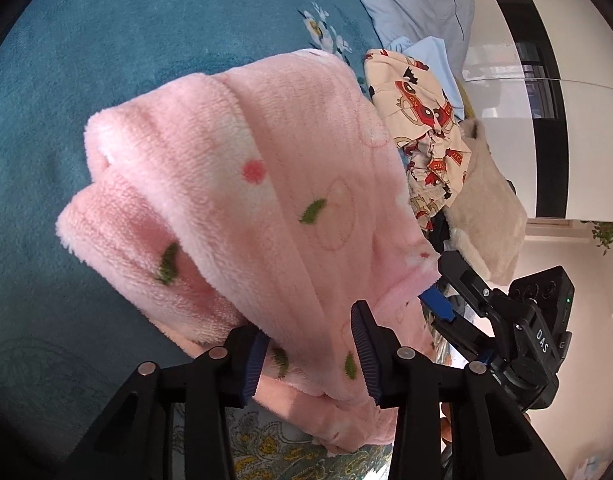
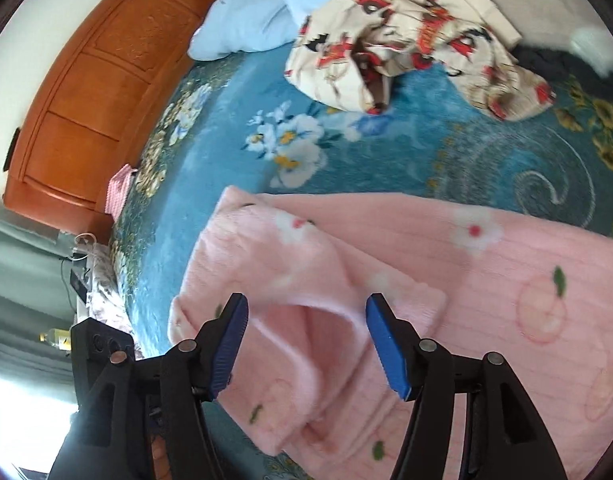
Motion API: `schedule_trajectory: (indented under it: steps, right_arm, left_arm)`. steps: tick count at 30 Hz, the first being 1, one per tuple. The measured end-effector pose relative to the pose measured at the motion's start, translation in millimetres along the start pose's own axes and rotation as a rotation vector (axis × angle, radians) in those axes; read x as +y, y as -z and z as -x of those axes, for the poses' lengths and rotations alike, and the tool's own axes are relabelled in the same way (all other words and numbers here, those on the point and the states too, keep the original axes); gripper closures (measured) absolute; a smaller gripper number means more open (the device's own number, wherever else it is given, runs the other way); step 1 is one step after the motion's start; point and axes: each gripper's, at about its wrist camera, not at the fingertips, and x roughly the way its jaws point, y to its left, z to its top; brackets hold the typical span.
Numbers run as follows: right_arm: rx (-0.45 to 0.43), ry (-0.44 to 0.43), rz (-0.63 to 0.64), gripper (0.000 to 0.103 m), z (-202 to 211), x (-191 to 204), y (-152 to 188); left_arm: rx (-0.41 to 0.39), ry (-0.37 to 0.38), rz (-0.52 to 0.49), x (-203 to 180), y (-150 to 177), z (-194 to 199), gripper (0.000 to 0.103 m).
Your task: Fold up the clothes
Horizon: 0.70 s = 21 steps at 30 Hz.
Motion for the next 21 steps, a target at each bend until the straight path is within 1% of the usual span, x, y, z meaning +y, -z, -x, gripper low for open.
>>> schedule_trajectory:
  steps: [2,3,5,7,8,11,12,13,14,15,16,17,18,19,21]
  right_arm:
    - [0.027,-0.005,0.012,0.030,-6.3,6.9,0.1]
    - [0.041,0.019,0.022,0.027,-9.3,8.9,1.4]
    - [0.065,0.068,0.039,0.027,-15.0,11.7,4.0]
    - [0.063,0.121,0.024,0.027,-17.8,5.7,7.4]
    - [0.057,0.122,-0.007,0.027,-18.9,0.8,6.9]
    - [0.037,0.130,-0.103,0.028,-20.5,-11.8,2.8]
    - [0.028,0.132,-0.131,0.033,-19.6,-14.2,0.1]
    - [0.015,0.119,-0.145,0.044,-16.9,-14.1,-2.6]
    - [0.004,0.106,-0.156,0.052,-14.4,-13.6,-5.3]
    - [0.006,0.097,-0.150,0.067,-13.4,-11.3,-7.9]
    - [0.022,0.101,-0.134,0.080,-14.5,-7.1,-10.6]
    - [0.041,0.116,-0.107,0.087,-16.1,-1.4,-12.8]
    - [0.058,0.127,-0.080,0.095,-17.2,4.4,-15.1]
    - [0.065,0.122,-0.052,0.095,-15.8,10.1,-17.2]
    - [0.048,0.061,-0.016,0.095,-2.9,19.9,-18.7]
  left_arm:
    - [-0.003,0.006,0.009,2.3,-0.3,1.7,0.070]
    - [-0.004,0.001,0.007,2.1,0.0,1.9,0.073]
    - [-0.003,-0.009,-0.002,1.8,1.1,1.6,0.078]
    - [-0.005,-0.006,-0.011,1.0,2.4,2.1,0.083]
    - [-0.010,-0.006,-0.014,0.6,2.6,3.1,0.087]
    - [-0.023,-0.006,-0.010,1.4,2.7,5.5,0.088]
    - [-0.027,-0.005,-0.008,1.8,2.8,6.5,0.089]
    - [-0.032,-0.001,-0.007,1.7,2.6,7.1,0.090]
    - [-0.037,0.002,-0.010,0.9,2.6,7.8,0.092]
    - [-0.042,0.006,-0.015,0.0,2.7,8.6,0.092]
    - [-0.050,0.015,-0.023,-1.9,3.4,11.1,0.092]
    - [-0.060,0.025,-0.033,-4.1,4.4,14.0,0.093]
    - [-0.075,0.051,-0.045,-6.8,6.4,19.5,0.094]
    - [-0.087,0.088,-0.054,-9.7,10.0,26.1,0.094]
    - [-0.108,0.168,-0.071,-15.5,17.7,39.7,0.095]
